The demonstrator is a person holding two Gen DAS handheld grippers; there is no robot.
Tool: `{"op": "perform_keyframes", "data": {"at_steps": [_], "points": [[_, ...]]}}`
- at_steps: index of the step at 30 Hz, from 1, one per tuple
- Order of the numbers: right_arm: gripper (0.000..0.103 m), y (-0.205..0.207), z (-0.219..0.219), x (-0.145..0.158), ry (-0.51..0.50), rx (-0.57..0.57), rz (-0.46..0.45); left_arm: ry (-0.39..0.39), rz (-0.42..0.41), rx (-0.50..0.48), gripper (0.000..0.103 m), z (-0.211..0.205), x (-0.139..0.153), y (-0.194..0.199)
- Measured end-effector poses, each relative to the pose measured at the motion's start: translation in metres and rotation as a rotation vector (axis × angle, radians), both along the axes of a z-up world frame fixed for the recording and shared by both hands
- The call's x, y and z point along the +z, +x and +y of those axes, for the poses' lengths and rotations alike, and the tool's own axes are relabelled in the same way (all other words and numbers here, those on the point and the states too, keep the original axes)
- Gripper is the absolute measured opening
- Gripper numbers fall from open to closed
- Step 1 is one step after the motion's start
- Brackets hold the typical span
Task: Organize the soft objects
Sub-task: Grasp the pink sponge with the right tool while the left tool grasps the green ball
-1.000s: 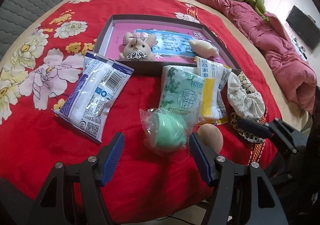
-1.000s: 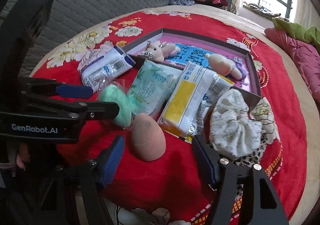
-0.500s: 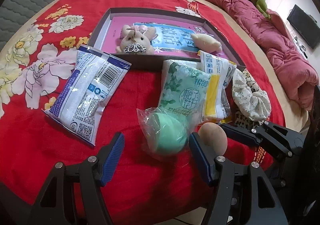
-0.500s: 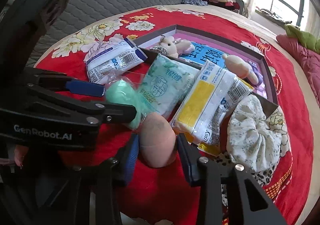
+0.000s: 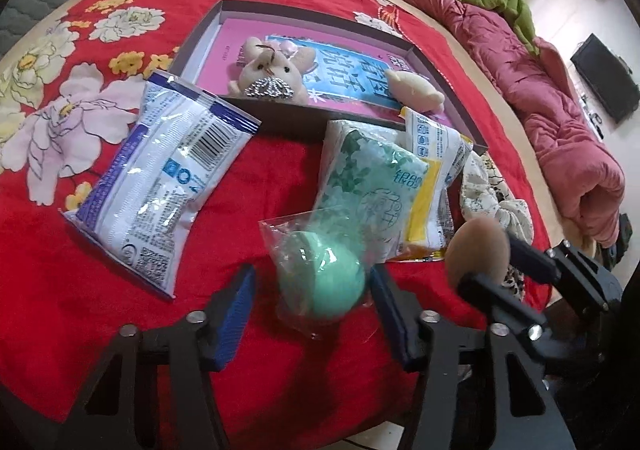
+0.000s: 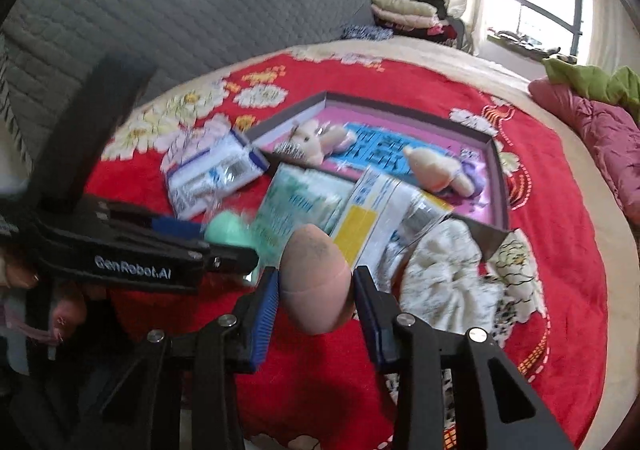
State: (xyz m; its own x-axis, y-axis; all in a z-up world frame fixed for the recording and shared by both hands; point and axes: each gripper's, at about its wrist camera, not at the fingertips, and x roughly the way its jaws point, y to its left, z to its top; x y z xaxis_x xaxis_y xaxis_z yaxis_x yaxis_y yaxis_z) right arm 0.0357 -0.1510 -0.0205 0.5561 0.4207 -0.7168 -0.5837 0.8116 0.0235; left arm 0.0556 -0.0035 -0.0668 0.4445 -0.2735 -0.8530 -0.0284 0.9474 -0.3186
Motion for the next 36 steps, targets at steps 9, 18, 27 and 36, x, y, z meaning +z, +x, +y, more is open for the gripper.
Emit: {"op": "perform_keyframes", "data": {"at_steps": [9, 18, 27, 36], "points": [[0.038, 0.005, -0.013, 0.013, 0.067, -0.052, -0.034, -0.111, 0.039, 0.01, 0.045, 0.004, -0.011, 0.006], [0.038, 0.003, -0.018, 0.023, 0.115, -0.053, -0.062, -0.104, -0.04, 0.022, 0.044, 0.006, 0.01, 0.0], [0.038, 0.01, -0.031, 0.036, 0.172, -0.09, -0.1, -0.067, -0.152, 0.062, 0.044, 0.018, 0.043, -0.008], [0.038, 0.028, -0.051, 0.047, 0.196, -0.166, -0.147, 0.019, -0.259, 0.091, 0.044, 0.03, 0.067, -0.008]]}}
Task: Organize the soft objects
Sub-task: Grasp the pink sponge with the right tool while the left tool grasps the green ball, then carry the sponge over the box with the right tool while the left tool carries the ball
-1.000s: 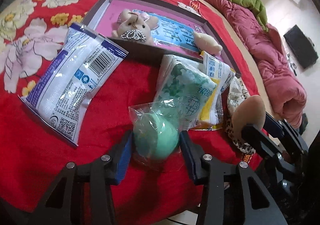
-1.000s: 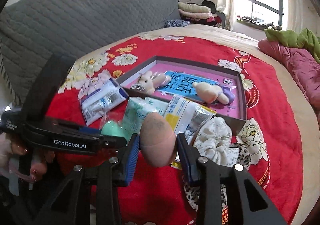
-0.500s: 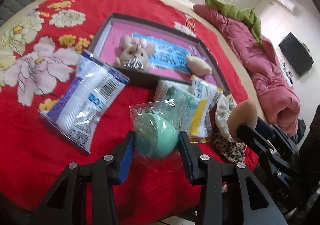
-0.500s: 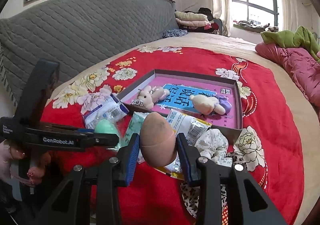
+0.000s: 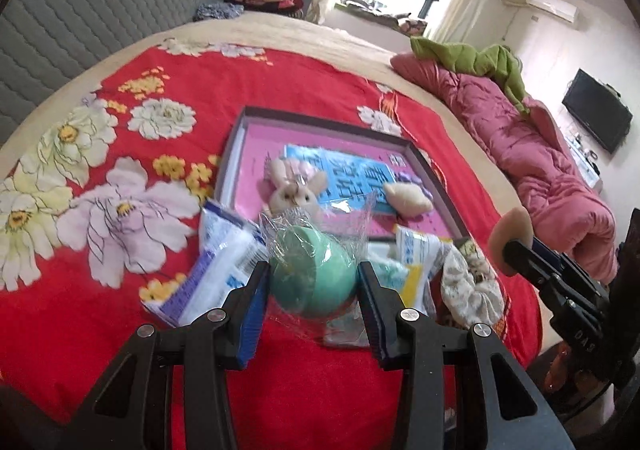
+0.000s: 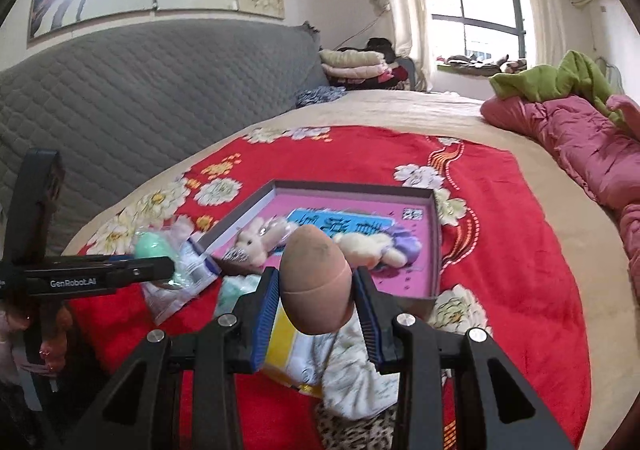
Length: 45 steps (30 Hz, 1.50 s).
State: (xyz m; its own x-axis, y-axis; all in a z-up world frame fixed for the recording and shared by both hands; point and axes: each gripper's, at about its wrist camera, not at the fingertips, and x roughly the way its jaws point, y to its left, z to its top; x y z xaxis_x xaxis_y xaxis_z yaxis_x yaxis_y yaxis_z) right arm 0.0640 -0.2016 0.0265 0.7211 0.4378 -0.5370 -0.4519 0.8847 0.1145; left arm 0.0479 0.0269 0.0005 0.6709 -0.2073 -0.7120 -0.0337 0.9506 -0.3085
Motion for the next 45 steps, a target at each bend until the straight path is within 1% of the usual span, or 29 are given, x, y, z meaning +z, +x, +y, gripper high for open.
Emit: {"op": "perform_keyframes", "data": {"at_steps": [4, 10, 18, 21, 32, 37, 45], "points": [[0.038, 0.009, -0.007, 0.001, 0.005, -0.02, -0.005, 0.007, -0.021, 0.025, 0.044, 0.009, 0.003, 0.006], [0.038, 0.02, -0.015, 0.002, 0.02, -0.045, -0.016, 0.018, -0.025, 0.084, 0.044, 0.025, 0.005, 0.017], [0.038, 0.037, -0.018, 0.001, 0.017, -0.059, -0.028, 0.069, -0.035, 0.112, 0.044, 0.033, 0.005, 0.037], [0.038, 0.042, -0.019, 0.0, 0.024, -0.063, -0.026, 0.084, -0.034, 0.114, 0.044, 0.034, 0.004, 0.046], [0.038, 0.061, -0.015, -0.007, 0.006, -0.068, -0.023, 0.123, -0.023, 0.096, 0.044, 0.034, -0.005, 0.076], [0.038, 0.068, -0.017, -0.009, 0.0, -0.077, -0.021, 0.141, -0.004, 0.088, 0.044, 0.034, -0.014, 0.092], [0.038, 0.075, -0.02, -0.013, -0.005, -0.086, -0.004, 0.193, 0.026, 0.083, 0.044, 0.029, -0.031, 0.115]]}}
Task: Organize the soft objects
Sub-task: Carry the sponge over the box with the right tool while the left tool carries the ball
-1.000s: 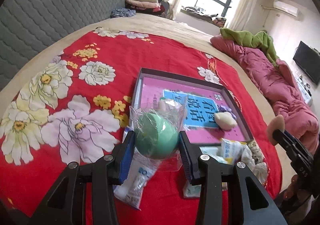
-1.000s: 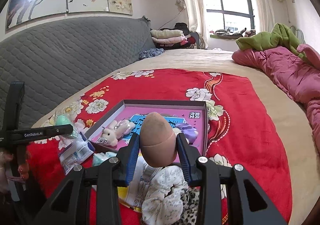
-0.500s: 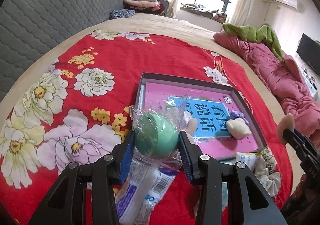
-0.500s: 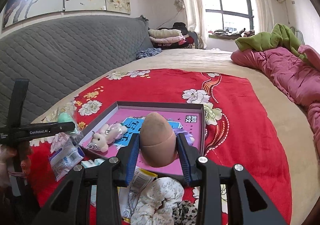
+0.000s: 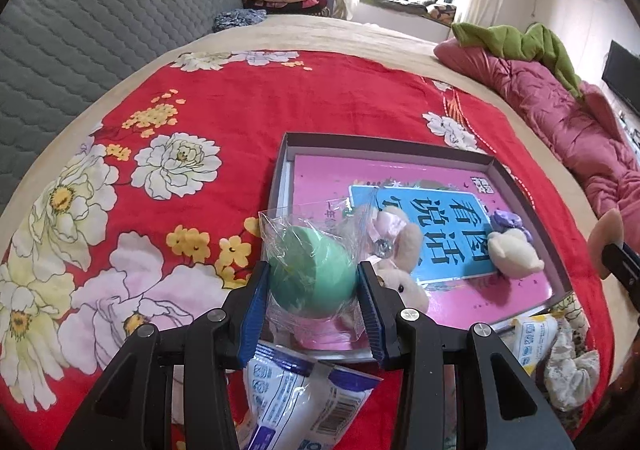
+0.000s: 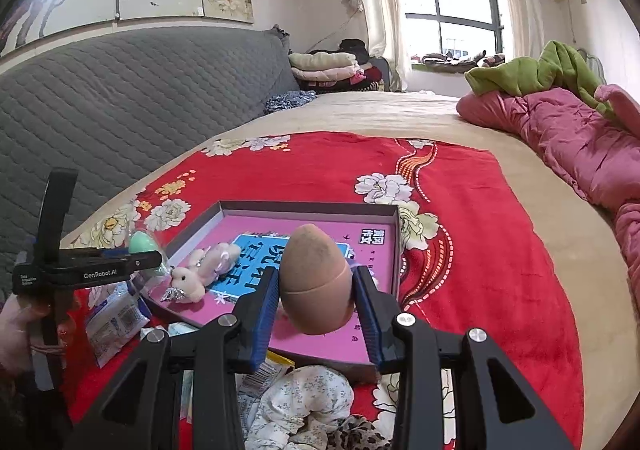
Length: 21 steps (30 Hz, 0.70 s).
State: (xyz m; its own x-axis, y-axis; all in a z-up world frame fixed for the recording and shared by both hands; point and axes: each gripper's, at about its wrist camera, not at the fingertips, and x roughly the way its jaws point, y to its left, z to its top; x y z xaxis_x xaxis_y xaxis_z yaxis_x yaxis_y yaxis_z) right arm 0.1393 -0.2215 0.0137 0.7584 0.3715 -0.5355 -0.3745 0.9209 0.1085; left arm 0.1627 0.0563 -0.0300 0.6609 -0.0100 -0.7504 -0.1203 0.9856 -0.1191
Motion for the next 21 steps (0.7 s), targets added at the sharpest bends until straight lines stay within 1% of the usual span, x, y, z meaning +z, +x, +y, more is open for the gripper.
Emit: {"op": "perform_keyframes", "data": {"at_steps": [2, 8, 10, 12, 15, 18, 21], "points": [[0.038, 0.002, 0.0, -0.001, 0.005, 0.003, 0.004, 0.006, 0.003, -0.007, 0.044, -0.002, -0.002, 0.002], [0.038, 0.008, 0.007, -0.004, -0.006, 0.036, 0.021, -0.02, 0.013, -0.035, 0.044, -0.007, -0.004, 0.006], [0.038, 0.011, 0.012, -0.007, -0.03, 0.04, 0.038, -0.04, 0.013, -0.053, 0.044, -0.009, -0.005, 0.007], [0.038, 0.015, 0.014, -0.013, -0.049, 0.042, 0.057, -0.077, 0.017, -0.067, 0.044, -0.008, -0.006, 0.009], [0.038, 0.022, 0.017, -0.022, -0.079, 0.037, 0.099, -0.089, 0.028, -0.074, 0.045, -0.009, -0.007, 0.011], [0.038, 0.027, 0.019, -0.028, -0.106, 0.032, 0.119, -0.121, 0.036, -0.089, 0.045, -0.009, -0.009, 0.012], [0.038, 0.032, 0.022, -0.034, -0.138, 0.029, 0.139, -0.127, 0.04, -0.093, 0.045, -0.009, -0.009, 0.012]]}}
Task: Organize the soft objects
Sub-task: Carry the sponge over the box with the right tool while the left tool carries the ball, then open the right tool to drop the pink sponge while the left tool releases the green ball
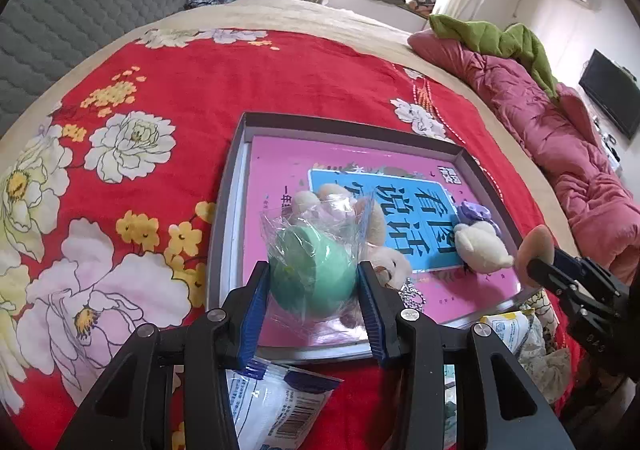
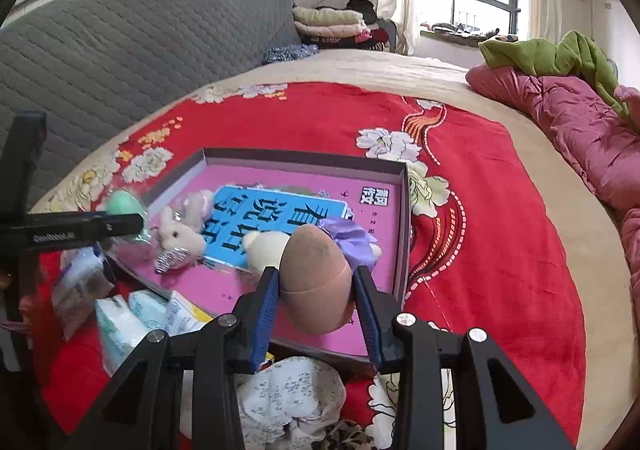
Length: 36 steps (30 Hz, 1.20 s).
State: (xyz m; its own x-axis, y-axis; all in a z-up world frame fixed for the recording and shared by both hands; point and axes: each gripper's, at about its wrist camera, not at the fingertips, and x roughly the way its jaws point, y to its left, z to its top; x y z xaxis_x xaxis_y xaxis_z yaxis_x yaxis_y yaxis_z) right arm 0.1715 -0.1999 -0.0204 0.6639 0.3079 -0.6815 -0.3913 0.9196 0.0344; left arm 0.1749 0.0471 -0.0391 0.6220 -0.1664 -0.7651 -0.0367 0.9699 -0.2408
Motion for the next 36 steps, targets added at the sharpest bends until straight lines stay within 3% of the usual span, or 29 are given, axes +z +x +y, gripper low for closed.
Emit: {"op": "perform_keyframes", "data": {"at_steps": [11, 22, 24, 28, 36], "points": [[0.038, 0.01, 0.012, -0.022, -0.105, 0.007, 0.055, -0.044, 0.068, 0.046, 0.045, 0.019, -0.007, 0.005], [0.039, 0.008, 0.012, -0.02, -0.069, 0.012, 0.054, -0.035, 0.112, 0.014, 0.048, 0.009, -0.018, 0.01], [0.04, 0.007, 0.01, -0.018, -0.062, 0.007, 0.045, -0.036, 0.112, 0.014, 0.053, 0.009, -0.018, 0.01], [0.048, 0.007, 0.005, -0.014, -0.026, -0.002, 0.042, -0.023, 0.108, 0.012, 0.056, 0.008, -0.017, 0.01], [0.05, 0.006, -0.003, -0.005, 0.015, -0.028, 0.01, -0.016, 0.091, 0.015, 0.062, 0.008, -0.013, 0.008]]}}
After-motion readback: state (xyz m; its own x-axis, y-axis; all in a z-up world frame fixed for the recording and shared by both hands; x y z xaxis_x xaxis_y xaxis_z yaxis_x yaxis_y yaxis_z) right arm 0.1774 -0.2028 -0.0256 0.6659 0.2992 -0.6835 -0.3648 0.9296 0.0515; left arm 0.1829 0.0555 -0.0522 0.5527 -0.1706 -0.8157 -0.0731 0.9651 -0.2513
